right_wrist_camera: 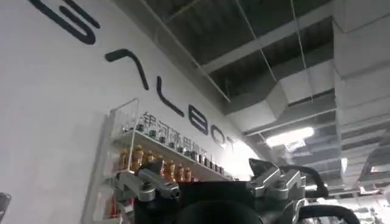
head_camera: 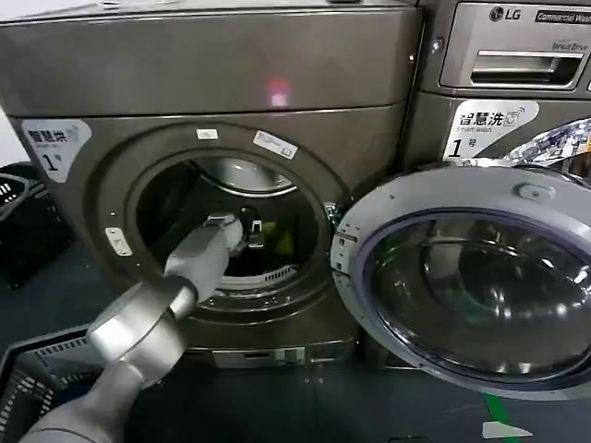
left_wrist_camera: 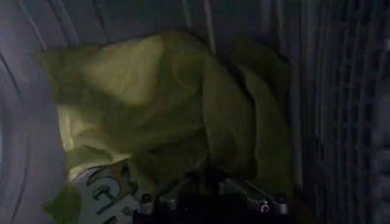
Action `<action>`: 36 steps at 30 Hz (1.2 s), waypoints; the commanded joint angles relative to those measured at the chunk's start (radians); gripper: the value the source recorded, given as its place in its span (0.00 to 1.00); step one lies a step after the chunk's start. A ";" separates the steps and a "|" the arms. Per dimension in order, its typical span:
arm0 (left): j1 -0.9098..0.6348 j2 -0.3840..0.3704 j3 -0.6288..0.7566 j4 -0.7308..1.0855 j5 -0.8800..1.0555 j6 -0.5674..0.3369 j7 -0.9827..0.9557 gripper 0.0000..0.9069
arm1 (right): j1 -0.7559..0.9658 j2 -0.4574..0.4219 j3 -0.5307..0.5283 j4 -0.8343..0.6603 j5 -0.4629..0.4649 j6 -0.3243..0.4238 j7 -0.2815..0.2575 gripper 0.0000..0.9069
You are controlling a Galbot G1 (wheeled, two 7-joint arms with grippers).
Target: Grasp the clothes from the dryer.
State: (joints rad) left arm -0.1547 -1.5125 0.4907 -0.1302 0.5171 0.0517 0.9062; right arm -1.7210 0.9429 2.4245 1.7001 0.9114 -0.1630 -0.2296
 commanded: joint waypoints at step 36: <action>0.481 0.096 -0.792 -0.881 -0.580 -0.003 -0.820 0.00 | 0.005 -0.008 -0.005 0.025 -0.052 -0.004 0.035 1.00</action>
State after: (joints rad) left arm 0.1226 -1.4214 -0.0549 -0.6514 0.0973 0.1363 0.4124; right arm -1.7107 0.9376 2.4059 1.7232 0.8716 -0.1738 -0.2032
